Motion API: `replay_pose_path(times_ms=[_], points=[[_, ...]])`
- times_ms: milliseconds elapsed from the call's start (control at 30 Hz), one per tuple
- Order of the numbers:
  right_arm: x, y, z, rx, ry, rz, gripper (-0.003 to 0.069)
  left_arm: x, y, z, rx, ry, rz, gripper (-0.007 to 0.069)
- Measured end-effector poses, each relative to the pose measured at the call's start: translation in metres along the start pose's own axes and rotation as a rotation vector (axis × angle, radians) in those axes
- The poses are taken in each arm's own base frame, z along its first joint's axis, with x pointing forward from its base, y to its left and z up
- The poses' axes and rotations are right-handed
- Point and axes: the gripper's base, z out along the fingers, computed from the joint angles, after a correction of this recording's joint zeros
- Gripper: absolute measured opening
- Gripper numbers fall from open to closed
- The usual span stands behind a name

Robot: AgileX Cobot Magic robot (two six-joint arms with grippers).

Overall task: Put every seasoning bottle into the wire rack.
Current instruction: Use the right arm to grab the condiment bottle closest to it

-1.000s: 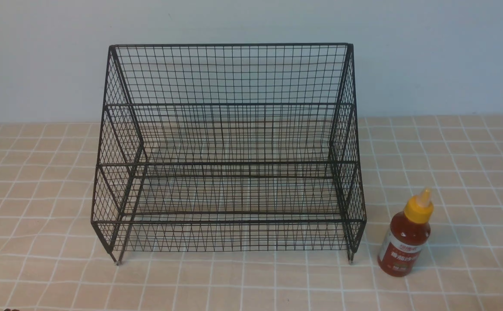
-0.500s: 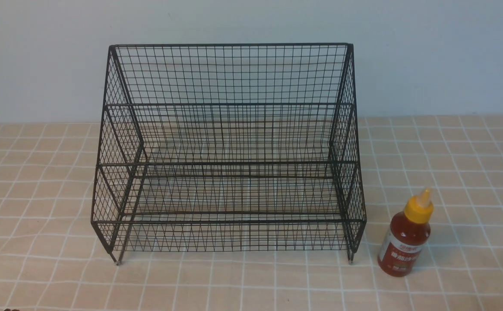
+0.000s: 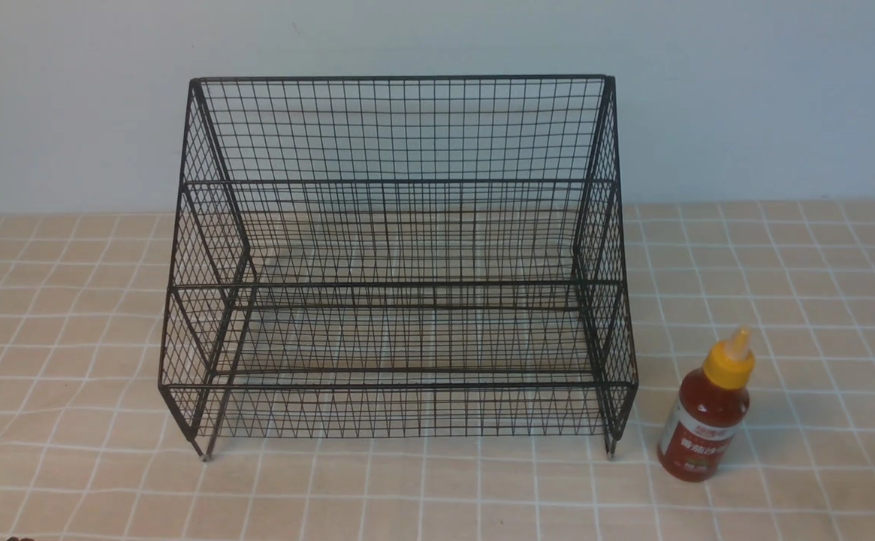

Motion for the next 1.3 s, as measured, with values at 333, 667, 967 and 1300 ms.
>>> replay_pose_path(times_ms=[333, 667, 967, 1300], points=[[-0.017, -0.002, -0.002, -0.002, -0.184, 0.206, -0.0009, 0.000, 0.000, 0.000, 0.000, 0.000, 0.000, -0.0007], [-0.050, 0.005, -0.008, -0.030, -0.313, 0.205, -0.0008, 0.000, 0.000, 0.000, 0.000, 0.000, 0.000, -0.0007], [-0.117, 0.027, 0.029, -0.017, -0.023, 0.041, 0.0007, 0.000, 0.000, 0.000, 0.000, 0.000, 0.000, -0.0007], [-0.120, 0.051, 0.094, -0.136, 0.258, -0.095, 0.0036, 0.000, 0.000, 0.000, 0.000, 0.000, 0.000, -0.0007]])
